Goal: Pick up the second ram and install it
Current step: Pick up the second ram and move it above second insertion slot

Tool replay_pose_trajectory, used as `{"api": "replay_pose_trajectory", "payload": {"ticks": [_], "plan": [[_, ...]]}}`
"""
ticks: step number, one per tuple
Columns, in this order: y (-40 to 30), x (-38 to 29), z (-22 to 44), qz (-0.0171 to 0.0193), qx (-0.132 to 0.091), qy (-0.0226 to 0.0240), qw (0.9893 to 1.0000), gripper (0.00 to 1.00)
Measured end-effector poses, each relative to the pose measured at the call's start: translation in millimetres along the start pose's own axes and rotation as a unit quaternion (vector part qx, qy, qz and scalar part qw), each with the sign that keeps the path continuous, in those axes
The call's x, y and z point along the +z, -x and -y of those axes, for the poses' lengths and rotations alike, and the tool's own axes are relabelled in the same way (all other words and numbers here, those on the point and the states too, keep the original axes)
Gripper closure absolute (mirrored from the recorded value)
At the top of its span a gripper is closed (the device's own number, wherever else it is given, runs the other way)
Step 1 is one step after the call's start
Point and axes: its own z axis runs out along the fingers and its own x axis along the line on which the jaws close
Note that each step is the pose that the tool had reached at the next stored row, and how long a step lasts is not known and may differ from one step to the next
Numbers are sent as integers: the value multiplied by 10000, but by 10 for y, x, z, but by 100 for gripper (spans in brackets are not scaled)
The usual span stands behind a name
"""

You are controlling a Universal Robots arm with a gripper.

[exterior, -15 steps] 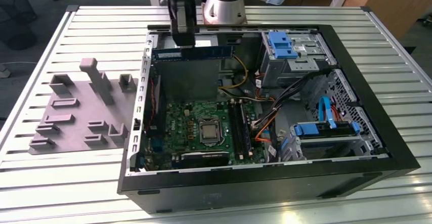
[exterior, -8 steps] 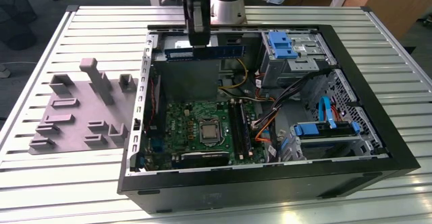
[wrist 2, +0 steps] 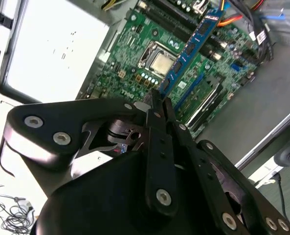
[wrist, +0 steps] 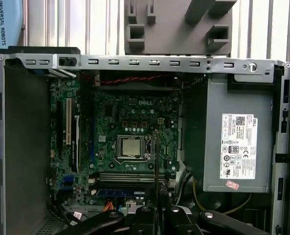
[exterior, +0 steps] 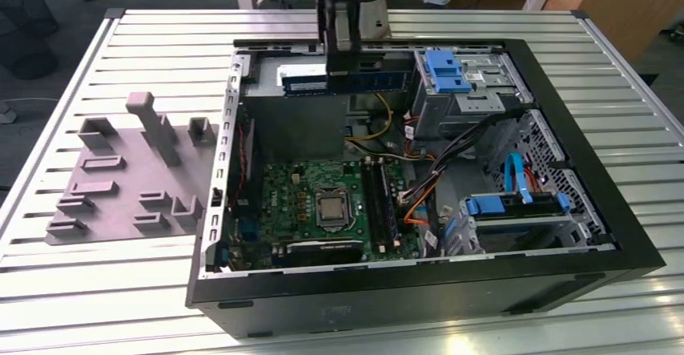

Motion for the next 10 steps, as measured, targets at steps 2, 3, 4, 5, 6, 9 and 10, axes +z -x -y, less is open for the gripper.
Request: {"api": "replay_pose_trajectory", "payload": {"ticks": [2, 3, 4, 5, 6, 9, 10], "plan": [[0, 2, 53, 0, 0, 0, 10000, 86], [0, 3, 80, 0, 0, 0, 10000, 86], [0, 4, 107, 0, 0, 0, 10000, 86], [0, 5, 133, 0, 0, 0, 10000, 86], [-1, 6, 160, 0, 0, 0, 10000, 86], [-1, 9, 241, 0, 0, 0, 10000, 86], [-1, 10, 267, 0, 0, 0, 10000, 86]]}}
